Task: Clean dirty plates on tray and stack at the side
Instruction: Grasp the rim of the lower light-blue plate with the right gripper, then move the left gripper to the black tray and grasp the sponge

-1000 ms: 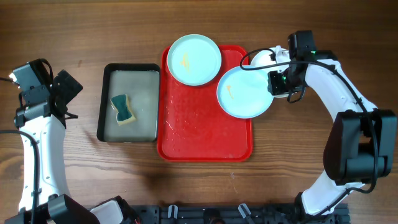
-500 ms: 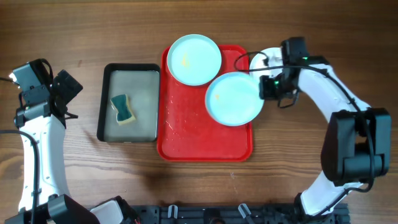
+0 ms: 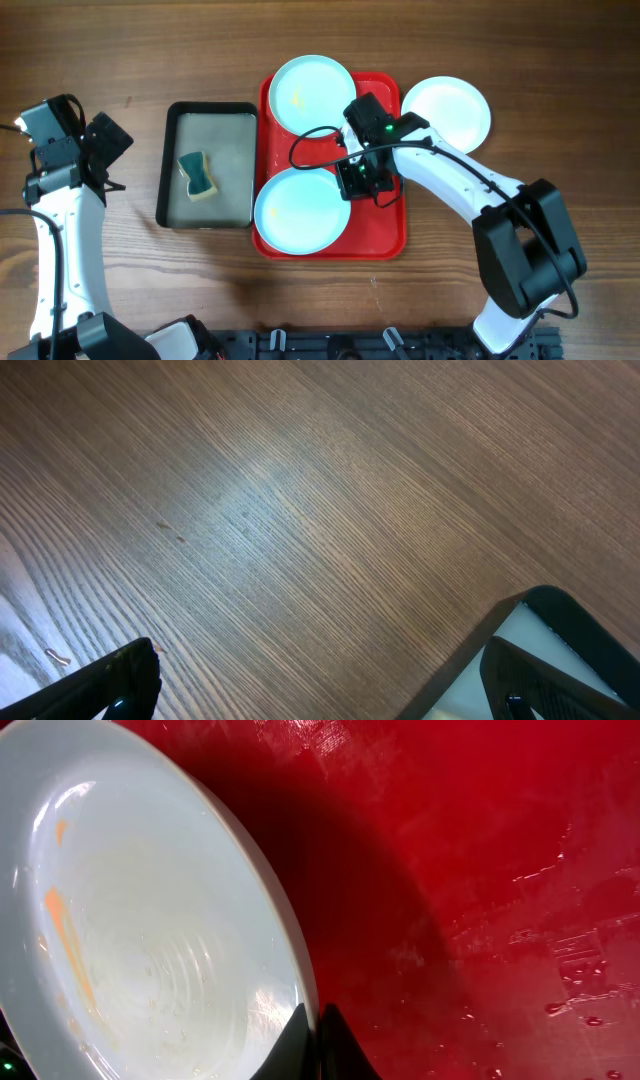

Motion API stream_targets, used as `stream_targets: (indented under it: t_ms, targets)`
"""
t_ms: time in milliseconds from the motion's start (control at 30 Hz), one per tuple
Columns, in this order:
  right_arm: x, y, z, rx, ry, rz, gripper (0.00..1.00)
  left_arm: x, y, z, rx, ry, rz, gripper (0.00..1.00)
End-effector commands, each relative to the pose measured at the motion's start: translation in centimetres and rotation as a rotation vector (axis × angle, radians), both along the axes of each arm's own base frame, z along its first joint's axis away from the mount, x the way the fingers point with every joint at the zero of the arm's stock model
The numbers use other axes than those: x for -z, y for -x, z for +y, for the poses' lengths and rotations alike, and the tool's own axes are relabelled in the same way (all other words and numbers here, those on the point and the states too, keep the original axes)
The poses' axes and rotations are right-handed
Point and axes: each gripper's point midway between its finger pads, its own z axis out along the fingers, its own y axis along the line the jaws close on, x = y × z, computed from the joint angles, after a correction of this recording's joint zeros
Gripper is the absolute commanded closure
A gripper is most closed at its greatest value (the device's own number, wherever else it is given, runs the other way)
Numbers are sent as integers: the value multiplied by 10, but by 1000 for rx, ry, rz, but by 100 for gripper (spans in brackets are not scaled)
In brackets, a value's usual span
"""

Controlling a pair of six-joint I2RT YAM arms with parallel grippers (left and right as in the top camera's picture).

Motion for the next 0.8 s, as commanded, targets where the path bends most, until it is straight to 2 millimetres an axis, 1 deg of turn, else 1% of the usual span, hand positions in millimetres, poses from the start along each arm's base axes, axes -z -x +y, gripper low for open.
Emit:
stream_targets:
  t_ms: [0, 100, 167, 200, 300, 367, 533, 600, 633, 700, 733, 767]
  targets:
    - [-1, 2, 9, 45, -22, 24, 96, -8, -1, 3, -13, -8, -21, 0]
    - [0, 1, 6, 48, -7, 14, 96, -8, -1, 3, -13, -8, -21, 0]
    - [6, -10, -9, 138, 92, -20, 96, -8, -1, 3, -13, -7, -21, 0]
    - [9, -18, -20, 188, 156, -59, 96, -8, -1, 3, -13, -8, -21, 0]
    - [10, -28, -30, 225, 214, -108, 96, -8, -1, 3, -13, -8, -21, 0]
    - [11, -34, -40, 307, 265, -128, 96, -8, -1, 3, -13, -8, -21, 0]
    - [12, -33, -48, 328, 306, -135, 96, -8, -1, 3, -13, -7, -21, 0]
    - [12, -33, -48, 328, 304, -135, 95, -8, -1, 3, -13, -8, -21, 0]
    - [12, -33, -48, 317, 305, -136, 87, -8, -1, 3, -13, -8, -21, 0]
    - [12, -34, -47, 227, 302, -160, 75, -8, -1, 3, -13, -7, -21, 0]
    - [12, -35, -46, 165, 301, -180, 71, -8, -1, 3, -13, -7, -21, 0]
    - [11, -37, -46, 125, 301, -198, 70, -8, -1, 3, -13, -7, -21, 0]
